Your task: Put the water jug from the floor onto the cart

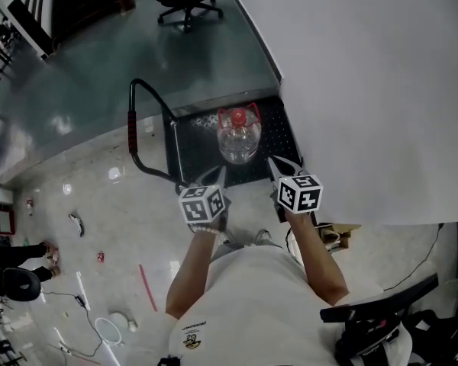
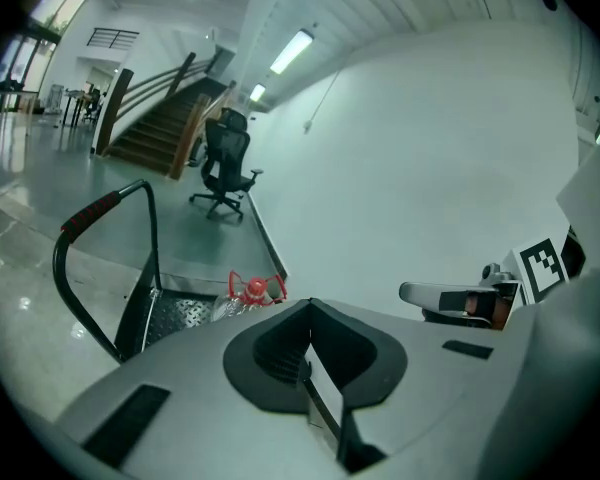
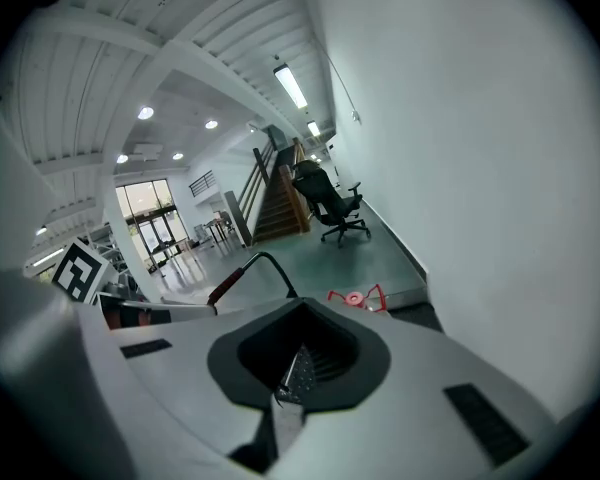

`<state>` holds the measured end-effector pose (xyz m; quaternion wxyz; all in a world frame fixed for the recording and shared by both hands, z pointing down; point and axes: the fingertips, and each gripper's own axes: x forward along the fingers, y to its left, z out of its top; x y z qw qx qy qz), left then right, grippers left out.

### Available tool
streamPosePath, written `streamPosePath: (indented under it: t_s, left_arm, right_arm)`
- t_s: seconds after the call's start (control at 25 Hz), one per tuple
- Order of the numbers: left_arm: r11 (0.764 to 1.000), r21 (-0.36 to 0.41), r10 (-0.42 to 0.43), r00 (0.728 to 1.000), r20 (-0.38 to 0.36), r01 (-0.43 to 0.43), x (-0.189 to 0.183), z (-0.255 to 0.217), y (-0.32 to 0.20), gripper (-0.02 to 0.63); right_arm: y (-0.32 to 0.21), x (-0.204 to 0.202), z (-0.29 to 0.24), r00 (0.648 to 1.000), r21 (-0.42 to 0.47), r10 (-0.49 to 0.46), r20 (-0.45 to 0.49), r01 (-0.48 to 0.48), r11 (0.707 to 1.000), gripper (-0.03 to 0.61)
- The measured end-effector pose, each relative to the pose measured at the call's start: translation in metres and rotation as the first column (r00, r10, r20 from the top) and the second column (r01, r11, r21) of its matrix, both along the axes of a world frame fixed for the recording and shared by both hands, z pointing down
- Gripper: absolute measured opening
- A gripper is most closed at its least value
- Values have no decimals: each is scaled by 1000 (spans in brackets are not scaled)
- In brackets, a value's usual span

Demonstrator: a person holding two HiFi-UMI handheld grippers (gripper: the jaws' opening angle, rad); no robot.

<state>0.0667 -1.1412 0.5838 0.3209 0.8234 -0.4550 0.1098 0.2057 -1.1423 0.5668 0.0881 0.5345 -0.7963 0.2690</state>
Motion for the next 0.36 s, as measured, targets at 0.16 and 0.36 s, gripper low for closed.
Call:
streamPosePath:
  t_s: [0.16,0.36]
  left_arm:
    - [1000,-7,-6,1000,-11,6,2,-1,0,3]
    - [1000,-6,9,1000,-13,-9,11,-6,3,3]
  right_arm:
    - [-2,-4,-2,999,-11,-34,-29,33,999,15]
    - [-2,-1,-8,999,-5,-40,-19,40,999,14]
